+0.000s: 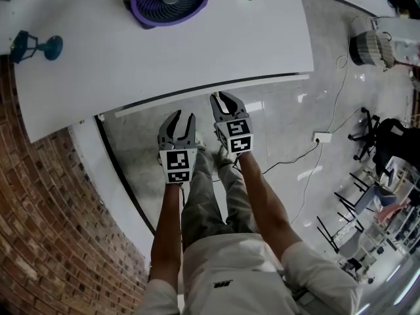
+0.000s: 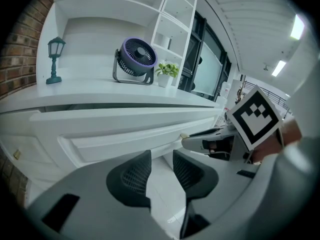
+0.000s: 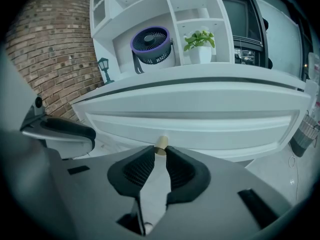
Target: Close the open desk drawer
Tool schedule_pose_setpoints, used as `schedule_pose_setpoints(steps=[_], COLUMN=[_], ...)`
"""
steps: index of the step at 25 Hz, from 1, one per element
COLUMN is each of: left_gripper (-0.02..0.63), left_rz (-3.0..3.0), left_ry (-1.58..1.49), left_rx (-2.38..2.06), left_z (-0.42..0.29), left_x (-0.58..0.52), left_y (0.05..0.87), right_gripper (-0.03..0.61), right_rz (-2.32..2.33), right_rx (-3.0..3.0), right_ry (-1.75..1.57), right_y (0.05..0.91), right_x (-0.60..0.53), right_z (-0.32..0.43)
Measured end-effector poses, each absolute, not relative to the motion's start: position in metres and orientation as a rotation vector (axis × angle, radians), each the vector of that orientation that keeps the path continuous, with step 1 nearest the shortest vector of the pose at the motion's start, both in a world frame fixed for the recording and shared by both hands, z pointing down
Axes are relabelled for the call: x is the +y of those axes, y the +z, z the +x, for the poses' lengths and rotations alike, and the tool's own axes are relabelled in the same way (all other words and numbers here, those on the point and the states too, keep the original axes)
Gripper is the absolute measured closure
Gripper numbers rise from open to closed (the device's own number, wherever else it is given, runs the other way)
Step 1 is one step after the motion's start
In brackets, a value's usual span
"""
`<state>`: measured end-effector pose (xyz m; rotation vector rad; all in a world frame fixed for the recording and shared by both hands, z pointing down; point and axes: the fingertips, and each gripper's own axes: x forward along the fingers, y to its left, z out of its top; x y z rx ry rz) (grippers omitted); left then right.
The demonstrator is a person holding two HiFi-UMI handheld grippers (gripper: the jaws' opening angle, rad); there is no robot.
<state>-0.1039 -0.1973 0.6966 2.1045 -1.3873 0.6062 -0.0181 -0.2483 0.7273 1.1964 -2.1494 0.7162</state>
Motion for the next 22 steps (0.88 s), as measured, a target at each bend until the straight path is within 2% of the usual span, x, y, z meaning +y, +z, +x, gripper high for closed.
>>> schedule_pose_setpoints(steps=[22], left_gripper=[0.465], left_rz=[2.118], left_ry=[0.576], left_rx=[-1.42], left_z=[-0.111], left_x=[-0.22], left_y=[0.69], right_gripper=[0.497], right_rz=[1.215], right_rx=[-2.161], right_ry=[0.689], right_y=[0.727], right_x=[-0.278], right_z=[-0.025])
